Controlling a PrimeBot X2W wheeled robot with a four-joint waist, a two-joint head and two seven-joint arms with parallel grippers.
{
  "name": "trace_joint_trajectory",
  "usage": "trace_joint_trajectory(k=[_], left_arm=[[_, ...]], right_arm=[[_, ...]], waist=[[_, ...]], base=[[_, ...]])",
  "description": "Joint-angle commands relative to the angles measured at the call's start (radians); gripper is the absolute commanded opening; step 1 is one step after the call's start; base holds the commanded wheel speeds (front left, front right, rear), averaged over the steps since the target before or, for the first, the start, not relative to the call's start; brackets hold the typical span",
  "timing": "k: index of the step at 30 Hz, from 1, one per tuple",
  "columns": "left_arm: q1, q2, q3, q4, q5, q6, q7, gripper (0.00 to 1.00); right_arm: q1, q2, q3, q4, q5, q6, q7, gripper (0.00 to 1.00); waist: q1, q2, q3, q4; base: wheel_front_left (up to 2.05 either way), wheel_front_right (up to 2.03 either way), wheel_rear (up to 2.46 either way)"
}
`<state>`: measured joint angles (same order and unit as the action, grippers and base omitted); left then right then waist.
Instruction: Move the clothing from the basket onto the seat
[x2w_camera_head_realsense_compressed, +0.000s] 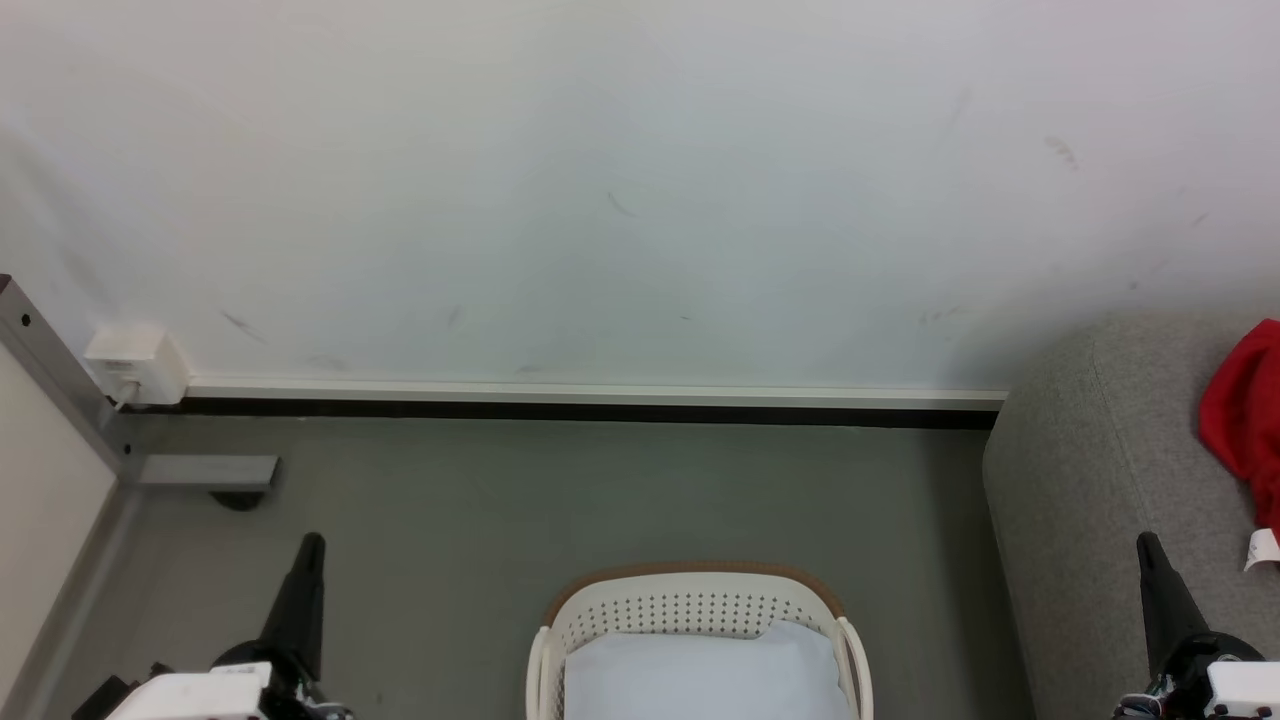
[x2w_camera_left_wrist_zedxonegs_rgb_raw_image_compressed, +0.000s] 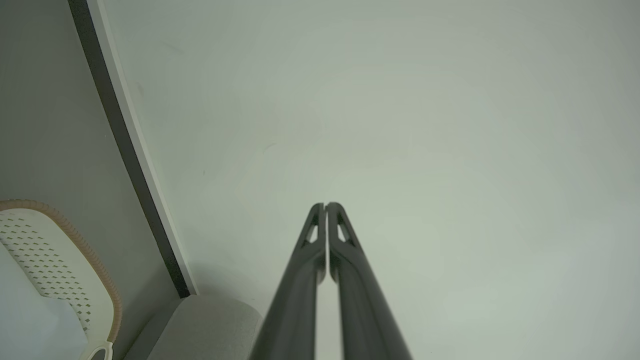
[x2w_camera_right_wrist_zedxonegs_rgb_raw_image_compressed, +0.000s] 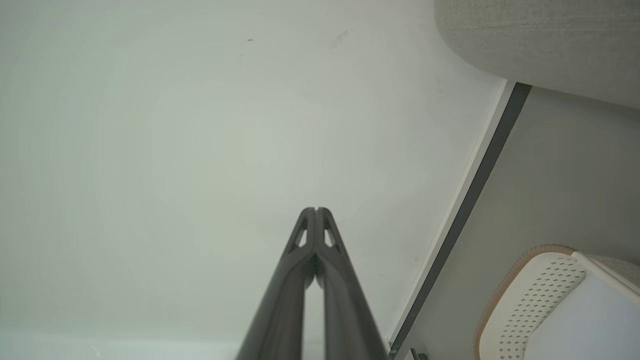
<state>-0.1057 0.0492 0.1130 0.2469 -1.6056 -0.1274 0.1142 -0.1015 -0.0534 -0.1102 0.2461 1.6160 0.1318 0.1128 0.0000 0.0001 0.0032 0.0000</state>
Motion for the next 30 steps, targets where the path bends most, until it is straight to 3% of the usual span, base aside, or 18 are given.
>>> trace_joint_trajectory(k=[1,30], left_arm=[[-0.007,0.002,0.003,-0.003,-0.013,-0.007,0.004,0.00],[-0.007,0.002,0.003,-0.003,-0.013,-0.007,0.004,0.00]], right_arm=[[-0.012,0.001,-0.005,-0.004,0.000,-0.002,0.000,0.00],[-0.012,0.002,-0.006,-0.004,-0.003,-0.002,0.002,0.00]], waist=[[0.0000,-0.0001,0.000,0.000],[0.0000,-0.0001,0.000,0.000]], base=[[0.00,0.00,0.00],[0.00,0.00,0.00]])
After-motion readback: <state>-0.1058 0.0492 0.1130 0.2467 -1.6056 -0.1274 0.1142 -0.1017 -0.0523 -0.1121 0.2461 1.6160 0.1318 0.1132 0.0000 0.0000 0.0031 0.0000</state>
